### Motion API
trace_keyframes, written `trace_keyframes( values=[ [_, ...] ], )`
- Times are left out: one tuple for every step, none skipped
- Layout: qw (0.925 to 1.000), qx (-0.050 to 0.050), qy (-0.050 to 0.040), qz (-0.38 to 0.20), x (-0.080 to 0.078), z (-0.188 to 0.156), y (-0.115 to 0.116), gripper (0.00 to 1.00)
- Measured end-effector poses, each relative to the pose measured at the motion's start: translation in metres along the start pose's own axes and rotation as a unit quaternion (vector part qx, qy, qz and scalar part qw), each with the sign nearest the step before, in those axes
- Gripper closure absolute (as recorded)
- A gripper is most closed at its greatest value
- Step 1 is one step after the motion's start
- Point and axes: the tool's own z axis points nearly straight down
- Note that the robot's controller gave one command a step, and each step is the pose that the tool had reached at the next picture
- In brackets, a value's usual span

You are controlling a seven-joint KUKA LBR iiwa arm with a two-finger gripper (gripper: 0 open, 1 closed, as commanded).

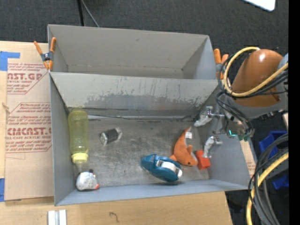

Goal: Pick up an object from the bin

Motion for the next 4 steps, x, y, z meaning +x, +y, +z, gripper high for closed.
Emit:
trace_keyframes(
  values=[
    [1.0, 0.0, -0.001, 0.0, -0.001, -0.001, 0.0, 0.0],
    [0.9994, 0.001, -0.0045, -0.035, 0.002, 0.025, 0.0, 0.0],
    [0.9998, 0.003, -0.0197, 0.001, 0.013, 0.086, 0.001, 1.0],
    [1.0, 0.0, 0.0049, 0.0, 0.025, 0.088, 0.0, 0.0]
  ],
)
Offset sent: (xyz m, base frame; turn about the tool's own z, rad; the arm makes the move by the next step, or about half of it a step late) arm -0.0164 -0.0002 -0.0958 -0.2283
